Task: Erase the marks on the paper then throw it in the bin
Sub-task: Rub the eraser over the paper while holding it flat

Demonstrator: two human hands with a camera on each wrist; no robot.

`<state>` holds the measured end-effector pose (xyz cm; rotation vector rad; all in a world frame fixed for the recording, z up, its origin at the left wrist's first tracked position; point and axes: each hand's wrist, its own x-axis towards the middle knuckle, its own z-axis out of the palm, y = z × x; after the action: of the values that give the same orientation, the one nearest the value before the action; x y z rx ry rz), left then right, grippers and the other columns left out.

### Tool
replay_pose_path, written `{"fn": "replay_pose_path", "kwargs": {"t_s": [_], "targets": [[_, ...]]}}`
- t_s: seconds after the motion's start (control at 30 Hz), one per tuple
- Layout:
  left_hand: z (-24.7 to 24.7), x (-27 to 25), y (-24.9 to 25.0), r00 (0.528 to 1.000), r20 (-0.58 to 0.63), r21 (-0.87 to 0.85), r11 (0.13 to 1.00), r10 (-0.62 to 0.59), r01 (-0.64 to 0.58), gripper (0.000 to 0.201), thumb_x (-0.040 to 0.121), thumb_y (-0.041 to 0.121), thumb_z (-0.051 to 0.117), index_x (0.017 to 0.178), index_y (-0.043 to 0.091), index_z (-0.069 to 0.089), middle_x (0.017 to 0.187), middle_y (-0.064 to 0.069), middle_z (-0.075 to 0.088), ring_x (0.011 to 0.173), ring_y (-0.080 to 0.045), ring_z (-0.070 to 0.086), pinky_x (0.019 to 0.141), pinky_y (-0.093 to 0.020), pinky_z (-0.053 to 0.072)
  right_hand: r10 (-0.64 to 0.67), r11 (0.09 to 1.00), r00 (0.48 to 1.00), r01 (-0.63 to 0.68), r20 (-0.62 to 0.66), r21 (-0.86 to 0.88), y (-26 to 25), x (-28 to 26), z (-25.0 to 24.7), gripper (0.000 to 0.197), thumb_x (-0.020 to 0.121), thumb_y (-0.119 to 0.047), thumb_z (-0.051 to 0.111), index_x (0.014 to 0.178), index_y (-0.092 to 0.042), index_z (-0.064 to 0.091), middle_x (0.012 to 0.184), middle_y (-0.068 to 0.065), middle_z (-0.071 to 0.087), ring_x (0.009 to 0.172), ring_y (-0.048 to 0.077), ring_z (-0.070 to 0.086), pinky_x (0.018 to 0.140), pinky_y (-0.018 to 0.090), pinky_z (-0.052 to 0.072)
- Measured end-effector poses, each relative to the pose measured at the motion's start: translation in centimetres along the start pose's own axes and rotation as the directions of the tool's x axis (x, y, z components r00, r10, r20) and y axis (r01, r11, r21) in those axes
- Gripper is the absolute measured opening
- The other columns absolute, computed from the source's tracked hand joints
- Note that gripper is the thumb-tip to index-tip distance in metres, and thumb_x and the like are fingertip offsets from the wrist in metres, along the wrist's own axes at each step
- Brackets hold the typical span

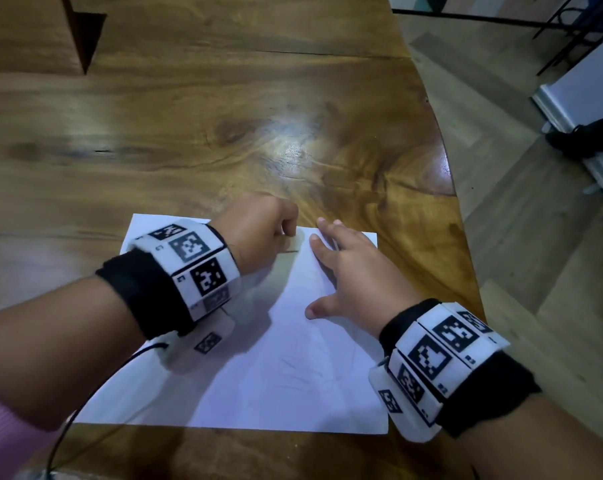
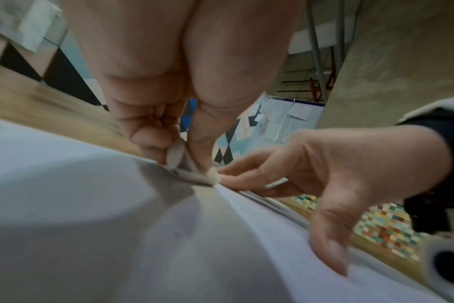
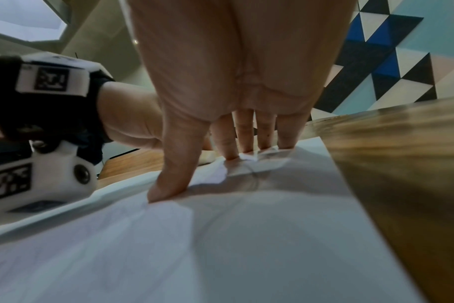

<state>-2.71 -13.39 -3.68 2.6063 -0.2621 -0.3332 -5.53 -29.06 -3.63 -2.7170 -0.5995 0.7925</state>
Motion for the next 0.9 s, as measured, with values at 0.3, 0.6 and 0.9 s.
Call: {"fn": "replay_pose_path", "kwargs": {"t_s": [0.3, 0.6, 0.9], "targets": [[0.0, 0.6, 0.7, 1.000, -0.020, 0.025, 0.999, -0.021, 0.021, 0.010, 0.079, 0.010, 0.061, 0.089, 0.007, 0.063, 0.081, -0.004, 0.057, 0.076, -0.016, 0.045, 0.064, -0.021, 0.030, -0.006, 1.000, 1.000, 0.006, -0.008, 0.006, 0.0, -0.1, 0.0, 0.103, 0.071, -0.043, 0.075, 0.149, -0.015, 0.014, 0.159, -0.006, -0.005, 0.145, 0.011, -0.007, 0.115, 0.023, 0.007], [0.3, -1.0, 0.8, 0.990, 0.099, 0.059, 0.992, 0.102, -0.108, 0.010, 0.076, 0.008, 0.060, 0.084, 0.010, 0.066, 0.080, -0.007, 0.064, 0.073, -0.018, 0.049, 0.053, -0.019, 0.025, 0.001, 1.000, 1.000, 0.000, -0.011, 0.019, 0.0, 0.0, -0.1, 0.102, 0.070, -0.041, 0.076, 0.149, -0.015, 0.016, 0.159, -0.006, -0.004, 0.145, 0.011, -0.006, 0.117, 0.025, 0.008], [0.9, -2.7, 1.4, 0.965, 0.220, 0.059, 0.986, 0.140, -0.156, 0.005, 0.078, 0.014, 0.059, 0.077, 0.014, 0.064, 0.069, 0.002, 0.055, 0.068, -0.015, 0.044, 0.053, -0.024, 0.022, -0.007, 1.000, 1.000, 0.007, -0.018, 0.003, 0.0, 0.0, 0.0, 0.102, 0.070, -0.043, 0.075, 0.149, -0.016, 0.017, 0.159, -0.005, -0.004, 0.145, 0.011, -0.006, 0.116, 0.023, 0.007]]}}
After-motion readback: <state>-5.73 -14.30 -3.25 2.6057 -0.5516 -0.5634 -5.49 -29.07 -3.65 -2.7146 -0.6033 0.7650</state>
